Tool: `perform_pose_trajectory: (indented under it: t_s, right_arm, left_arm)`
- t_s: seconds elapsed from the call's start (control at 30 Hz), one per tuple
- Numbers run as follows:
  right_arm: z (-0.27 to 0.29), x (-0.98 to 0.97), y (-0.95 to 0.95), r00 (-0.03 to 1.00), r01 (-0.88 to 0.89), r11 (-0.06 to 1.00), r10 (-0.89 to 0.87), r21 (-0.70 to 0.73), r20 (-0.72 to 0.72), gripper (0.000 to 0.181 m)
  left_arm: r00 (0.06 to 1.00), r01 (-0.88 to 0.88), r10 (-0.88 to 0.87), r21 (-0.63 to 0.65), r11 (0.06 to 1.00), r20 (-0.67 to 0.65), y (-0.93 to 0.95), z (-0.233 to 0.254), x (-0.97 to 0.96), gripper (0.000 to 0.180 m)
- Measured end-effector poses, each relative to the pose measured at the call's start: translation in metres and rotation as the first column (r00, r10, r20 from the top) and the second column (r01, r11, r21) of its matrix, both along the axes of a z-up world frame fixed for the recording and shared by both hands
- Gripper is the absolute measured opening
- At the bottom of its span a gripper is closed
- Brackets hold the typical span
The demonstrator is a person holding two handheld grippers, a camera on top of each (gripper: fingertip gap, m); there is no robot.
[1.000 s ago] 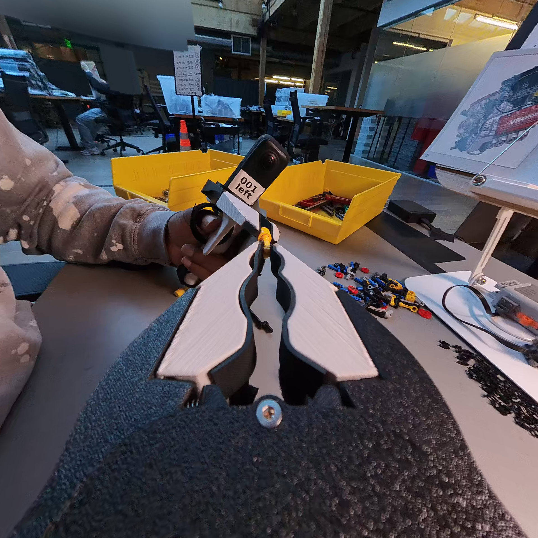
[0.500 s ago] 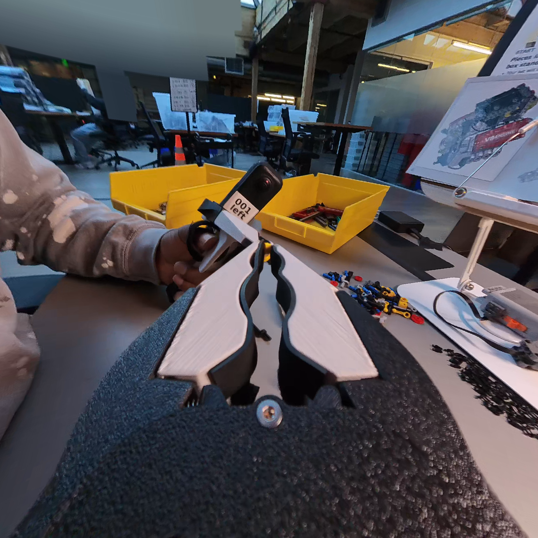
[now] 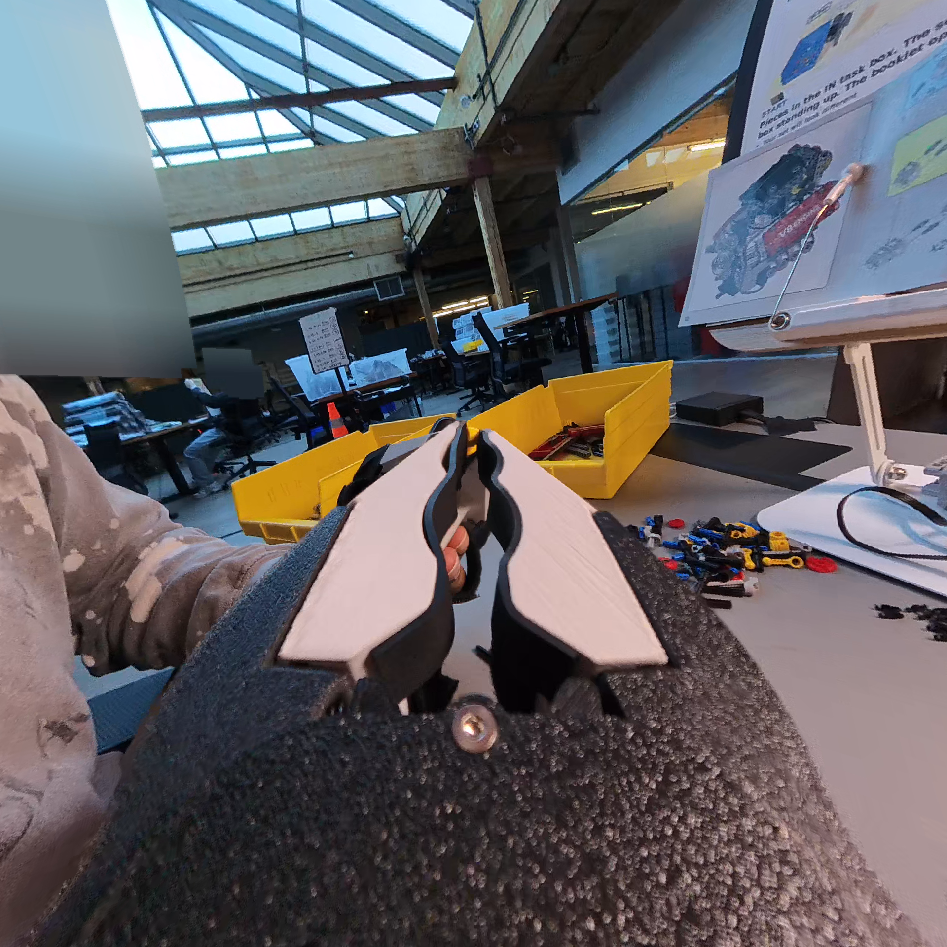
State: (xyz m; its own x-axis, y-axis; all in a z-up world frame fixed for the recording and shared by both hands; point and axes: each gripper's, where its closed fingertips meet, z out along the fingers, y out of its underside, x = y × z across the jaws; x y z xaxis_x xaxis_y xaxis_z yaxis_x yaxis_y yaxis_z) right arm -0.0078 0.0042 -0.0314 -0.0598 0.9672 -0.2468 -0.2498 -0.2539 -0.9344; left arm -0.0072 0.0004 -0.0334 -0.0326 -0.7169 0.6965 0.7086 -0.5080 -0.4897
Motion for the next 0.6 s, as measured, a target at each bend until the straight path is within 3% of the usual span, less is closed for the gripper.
perform_pose_trajectory:
  t_s: [0.27, 0.6]
  right_arm:
    - [-0.0040, -0.0034, -0.0016, 0.999, -0.051, 0.997, 0.051, -0.064, -0.009, 0.002]
    - [-0.0097, -0.0020, -0.0071, 0.994, -0.109, 0.991, 0.111, -0.080, 0.017, 0.002]
  left_arm:
    - [0.998, -0.032, 0.034, 0.033, 0.999, -0.061, -0.0005, -0.0009, -0.0029, 0.005]
    - [0.934, -0.058, 0.112, 0.167, 0.984, -0.340, -0.0048, -0.0050, 0.0016, 0.004]
